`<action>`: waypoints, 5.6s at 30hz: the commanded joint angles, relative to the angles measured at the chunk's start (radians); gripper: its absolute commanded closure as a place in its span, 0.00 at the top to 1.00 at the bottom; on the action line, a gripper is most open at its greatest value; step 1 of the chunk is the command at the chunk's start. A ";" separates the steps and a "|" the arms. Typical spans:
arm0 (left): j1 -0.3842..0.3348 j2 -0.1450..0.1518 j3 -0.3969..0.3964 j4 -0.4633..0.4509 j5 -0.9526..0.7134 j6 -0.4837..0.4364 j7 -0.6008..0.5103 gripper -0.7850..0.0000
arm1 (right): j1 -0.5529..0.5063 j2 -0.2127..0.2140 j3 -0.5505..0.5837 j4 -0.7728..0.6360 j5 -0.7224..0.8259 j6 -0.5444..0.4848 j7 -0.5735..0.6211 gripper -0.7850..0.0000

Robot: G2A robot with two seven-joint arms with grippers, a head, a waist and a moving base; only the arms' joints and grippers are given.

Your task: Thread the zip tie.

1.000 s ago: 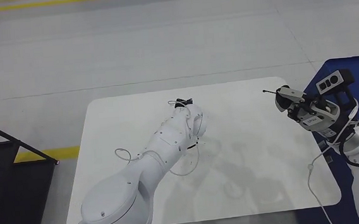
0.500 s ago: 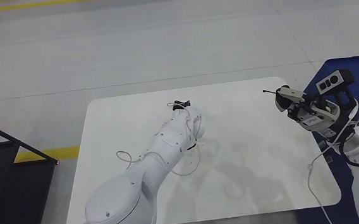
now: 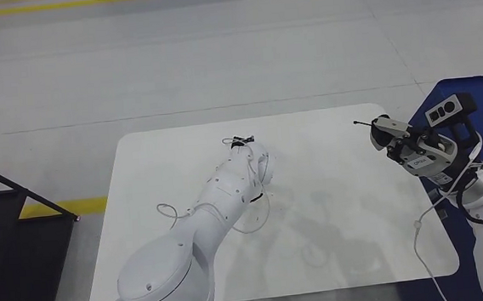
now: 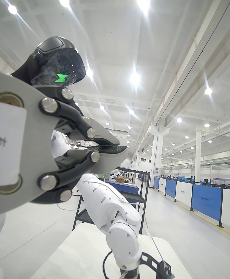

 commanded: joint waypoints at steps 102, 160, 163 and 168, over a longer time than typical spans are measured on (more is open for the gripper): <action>0.488 0.096 -0.275 -1.246 0.258 0.421 0.823 0.00 | 0.001 0.090 0.013 0.185 -0.321 0.112 0.131 0.00; 0.606 0.007 -0.348 -1.150 0.439 0.240 0.866 0.00 | 0.012 0.097 -0.013 0.237 -0.312 0.130 0.069 0.00; 0.610 0.008 -0.350 -1.153 0.443 0.243 0.861 0.00 | 0.012 0.097 -0.013 0.237 -0.312 0.130 0.069 0.00; 0.622 0.012 -0.356 -1.173 0.442 0.243 0.857 0.00 | 0.012 0.097 -0.013 0.237 -0.312 0.130 0.069 0.00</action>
